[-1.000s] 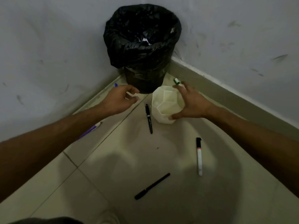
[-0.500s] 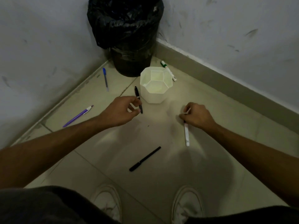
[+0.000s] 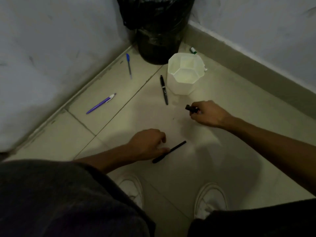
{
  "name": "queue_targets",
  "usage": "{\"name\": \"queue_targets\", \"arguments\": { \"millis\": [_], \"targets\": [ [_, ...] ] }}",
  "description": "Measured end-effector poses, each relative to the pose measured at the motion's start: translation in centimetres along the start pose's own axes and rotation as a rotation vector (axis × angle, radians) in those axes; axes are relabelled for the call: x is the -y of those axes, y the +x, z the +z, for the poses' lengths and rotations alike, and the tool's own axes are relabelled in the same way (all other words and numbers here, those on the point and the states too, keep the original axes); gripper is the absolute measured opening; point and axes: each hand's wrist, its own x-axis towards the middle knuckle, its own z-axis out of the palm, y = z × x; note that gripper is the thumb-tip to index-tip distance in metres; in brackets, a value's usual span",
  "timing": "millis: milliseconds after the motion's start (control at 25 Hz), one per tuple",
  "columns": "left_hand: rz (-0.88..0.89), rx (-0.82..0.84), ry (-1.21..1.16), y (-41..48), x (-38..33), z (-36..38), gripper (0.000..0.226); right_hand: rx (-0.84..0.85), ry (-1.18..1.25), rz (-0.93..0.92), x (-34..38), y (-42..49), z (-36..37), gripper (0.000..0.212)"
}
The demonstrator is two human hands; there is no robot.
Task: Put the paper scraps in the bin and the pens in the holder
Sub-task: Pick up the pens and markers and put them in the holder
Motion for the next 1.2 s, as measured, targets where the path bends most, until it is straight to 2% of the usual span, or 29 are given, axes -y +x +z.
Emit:
{"name": "queue_targets", "arguments": {
  "millis": [80,160,240,400,520,640,720,760,880,960,1080,1200],
  "targets": [
    [0.033,0.036,0.114,-0.6,-0.3,1.5,0.056,0.027,-0.048,-0.036,1.0,0.1,0.0,0.016],
    [0.108,0.020,0.177,-1.0,-0.3,2.6,0.039,0.043,-0.063,-0.059,1.3,0.1,0.2,0.016],
    [0.112,-0.052,0.087,-0.9,0.3,1.7,0.022,0.026,-0.053,-0.075,1.3,0.0,0.0,0.017],
    [0.072,-0.315,-0.326,0.0,1.5,-5.0,0.012,-0.117,0.076,-0.026,1.1,-0.2,-1.6,0.029],
    [0.005,-0.502,-0.791,0.4,0.9,-10.5,0.016,-0.235,0.183,-0.037,1.0,-0.3,-3.0,0.028],
    [0.015,-0.615,-1.294,1.6,0.6,-15.5,0.012,-0.381,0.470,-0.122,1.6,0.1,-4.4,0.021],
    [0.059,-0.620,-1.481,2.8,0.6,-18.3,0.014,-0.434,0.696,-0.178,2.6,0.3,-5.6,0.020],
    [0.065,-0.618,-1.465,3.5,0.5,-19.7,0.017,-0.477,0.735,-0.197,3.0,0.6,-6.5,0.023],
    [0.036,-0.633,-1.293,5.8,0.1,-22.0,0.020,-0.709,0.582,-0.202,4.1,2.2,-9.3,0.034],
    [0.036,-0.685,-1.230,7.7,0.3,-22.9,0.020,-0.846,0.603,-0.160,4.1,3.8,-11.7,0.040],
    [0.007,-0.792,-1.099,10.4,0.7,-22.7,0.019,-0.884,0.632,-0.111,3.9,5.9,-13.9,0.042],
    [-0.039,-0.851,-0.993,12.7,1.1,-20.8,0.020,-0.866,0.595,-0.121,4.5,7.3,-14.1,0.031]
  ]
}}
